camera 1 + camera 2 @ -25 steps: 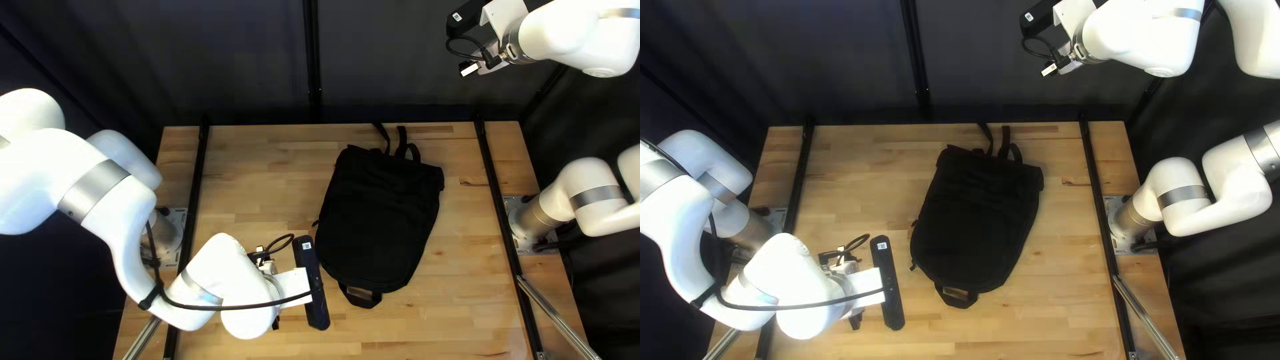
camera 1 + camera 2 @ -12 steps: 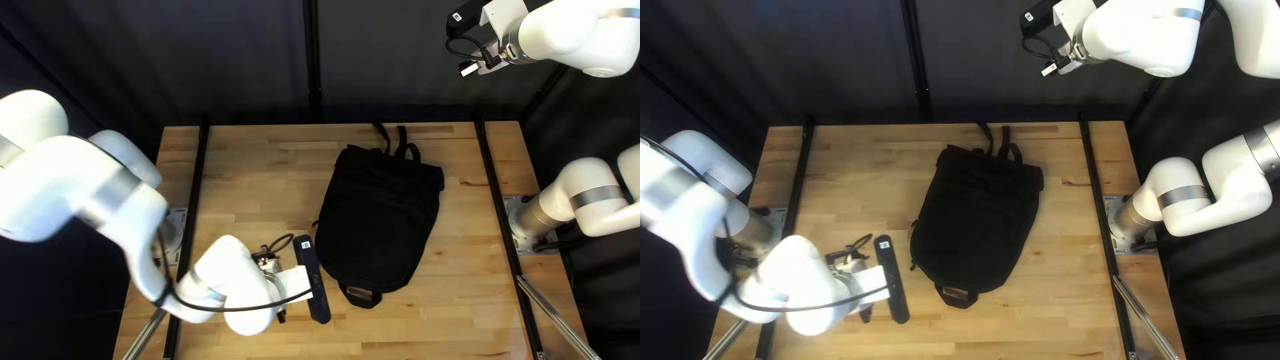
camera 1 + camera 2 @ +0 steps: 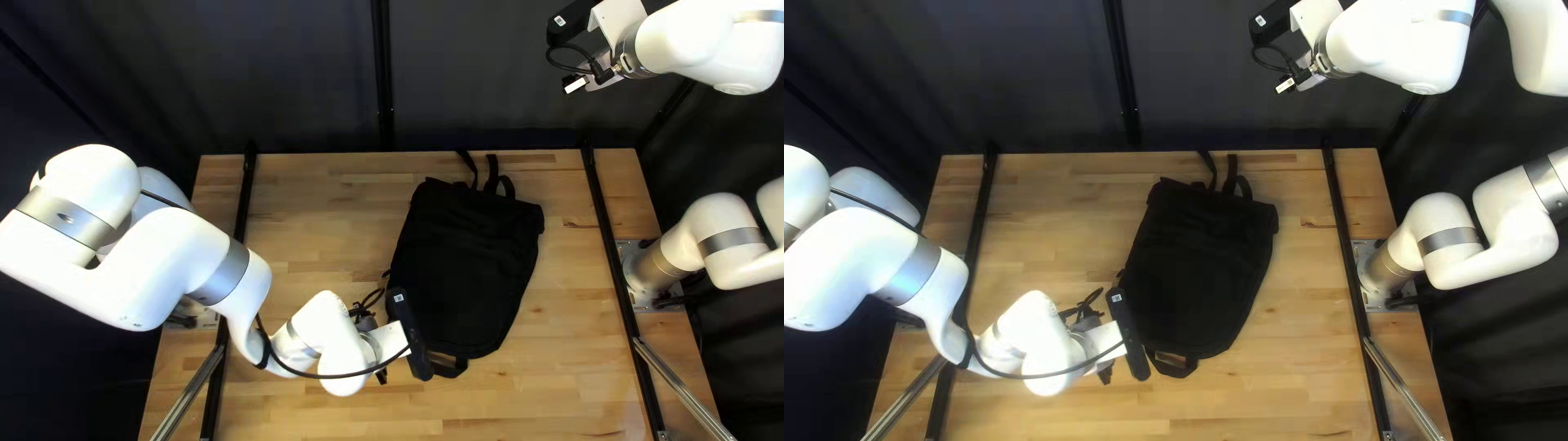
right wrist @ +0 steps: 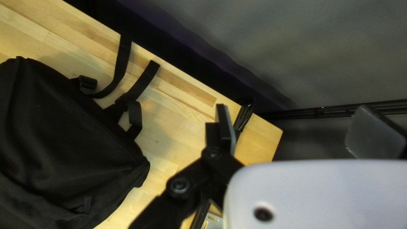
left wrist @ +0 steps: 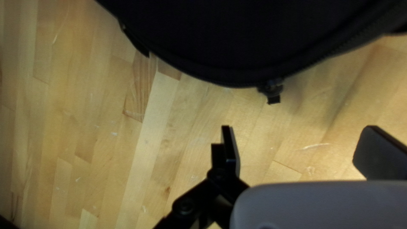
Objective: Remove a lunch box from a kids backpack
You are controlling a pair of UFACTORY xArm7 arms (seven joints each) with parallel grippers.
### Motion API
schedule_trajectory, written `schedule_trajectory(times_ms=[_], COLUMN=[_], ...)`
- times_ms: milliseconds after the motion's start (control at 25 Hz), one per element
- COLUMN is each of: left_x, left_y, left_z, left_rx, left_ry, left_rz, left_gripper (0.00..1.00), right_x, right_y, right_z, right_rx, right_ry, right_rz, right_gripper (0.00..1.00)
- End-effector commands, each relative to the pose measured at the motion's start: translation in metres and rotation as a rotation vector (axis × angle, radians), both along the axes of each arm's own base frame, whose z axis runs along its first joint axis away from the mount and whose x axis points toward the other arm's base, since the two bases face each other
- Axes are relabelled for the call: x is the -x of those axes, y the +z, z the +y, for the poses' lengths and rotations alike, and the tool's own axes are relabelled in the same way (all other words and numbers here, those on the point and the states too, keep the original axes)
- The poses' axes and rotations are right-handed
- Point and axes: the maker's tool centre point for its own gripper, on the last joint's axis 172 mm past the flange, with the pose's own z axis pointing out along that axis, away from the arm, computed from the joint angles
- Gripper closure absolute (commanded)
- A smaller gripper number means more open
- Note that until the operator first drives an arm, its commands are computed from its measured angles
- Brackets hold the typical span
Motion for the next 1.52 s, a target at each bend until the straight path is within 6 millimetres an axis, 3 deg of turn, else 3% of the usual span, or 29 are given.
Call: schedule_trajectory(times_ms=[40, 440, 480, 520, 840, 1000, 1320, 1520], left_x=[0.000, -0.016, -0.016, -0.016, -0.021, -0.032, -0.048, -0.023], left_y=[-0.006, -0.013, -0.014, -0.014, -0.007, 0.006, 0.007, 0.030], left_z=[0.013, 0.026, 0.025, 0.025, 0.011, -0.005, -0.033, -0.028], left_rx=[0.013, 0.053, 0.047, 0.041, 0.009, 0.010, 0.037, 0.029], left_ry=[0.020, 0.102, 0.113, 0.118, 0.141, 0.158, 0.169, 0.172], left_rz=[-0.029, -0.120, -0.126, -0.129, -0.126, -0.112, -0.111, -0.107], left_gripper=[0.00, 0.00, 0.42, 1.00, 1.00, 1.00, 1.00, 1.00], right_x=[0.000, 0.000, 0.000, 0.000, 0.000, 0.000, 0.000, 0.000], right_y=[0.000, 0.000, 0.000, 0.000, 0.000, 0.000, 0.000, 0.000], right_z=[0.000, 0.000, 0.000, 0.000, 0.000, 0.000, 0.000, 0.000], right_rx=[0.000, 0.000, 0.000, 0.000, 0.000, 0.000, 0.000, 0.000], right_ry=[0.000, 0.000, 0.000, 0.000, 0.000, 0.000, 0.000, 0.000], right_rz=[0.000, 0.000, 0.000, 0.000, 0.000, 0.000, 0.000, 0.000], right_gripper=[0.00, 0.00, 0.00, 0.00, 0.00, 0.00, 0.00, 0.00])
